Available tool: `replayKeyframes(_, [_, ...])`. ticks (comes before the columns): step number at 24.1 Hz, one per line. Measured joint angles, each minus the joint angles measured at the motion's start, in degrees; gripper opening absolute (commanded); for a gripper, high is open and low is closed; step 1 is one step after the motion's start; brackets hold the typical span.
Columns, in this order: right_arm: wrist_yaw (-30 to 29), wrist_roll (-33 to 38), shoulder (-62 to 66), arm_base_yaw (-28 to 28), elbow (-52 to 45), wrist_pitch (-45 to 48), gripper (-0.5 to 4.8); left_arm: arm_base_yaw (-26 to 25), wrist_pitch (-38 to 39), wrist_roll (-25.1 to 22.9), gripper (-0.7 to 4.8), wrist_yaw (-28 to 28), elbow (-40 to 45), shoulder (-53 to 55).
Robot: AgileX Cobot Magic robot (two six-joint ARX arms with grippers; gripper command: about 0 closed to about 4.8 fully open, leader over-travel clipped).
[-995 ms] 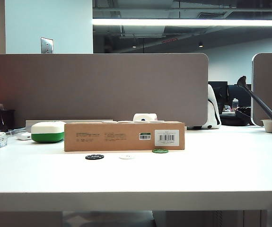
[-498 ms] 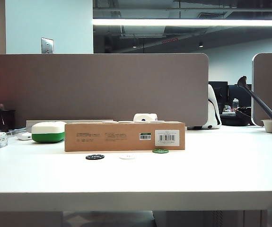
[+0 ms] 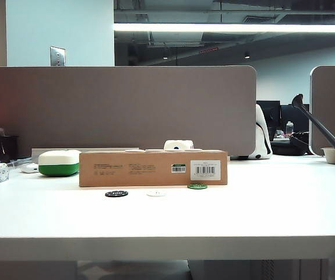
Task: Push the chip, whose value equals the sum of all the chip values on the rectangular box, forward next to the box.
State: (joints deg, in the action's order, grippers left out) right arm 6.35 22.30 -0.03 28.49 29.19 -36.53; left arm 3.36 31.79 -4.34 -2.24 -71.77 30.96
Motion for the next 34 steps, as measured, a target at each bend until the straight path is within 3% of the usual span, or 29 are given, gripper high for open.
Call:
replayKeyframes(2, [0.0, 0.0, 0.0, 0.0, 0.0, 0.0, -0.04, 0.0, 0.26, -0.66, -0.05, -0.74, 4.31, -0.35])
replayKeyframes(5, [0.0, 0.0, 0.0, 0.0, 0.0, 0.0, -0.04, 0.0, -6.82, -0.42, -0.05, -0.7, 22.97, -4.15])
replayKeyframes(7, [0.0, 0.0, 0.0, 0.0, 0.0, 0.0, -0.04, 0.02, -9.99, 0.63, -0.05, 0.28, 27.96, -5.46])
replayKeyframes(16, [0.0, 0.0, 0.0, 0.0, 0.0, 0.0, -0.04, 0.31, -29.48, 10.1, -0.05, 2.25, 54.73, -15.61])
replayKeyframes(24, [0.0, 0.0, 0.0, 0.0, 0.0, 0.0, -0.04, -1.44, -31.17, 10.4, -0.05, -0.46, 65.31, -27.65])
replayKeyframes(34, [-0.02, 0.0, 0.0, 0.0, 0.0, 0.0, -0.04, -1.99, -30.36, 8.5, -0.05, -4.46, 71.47, -30.8])
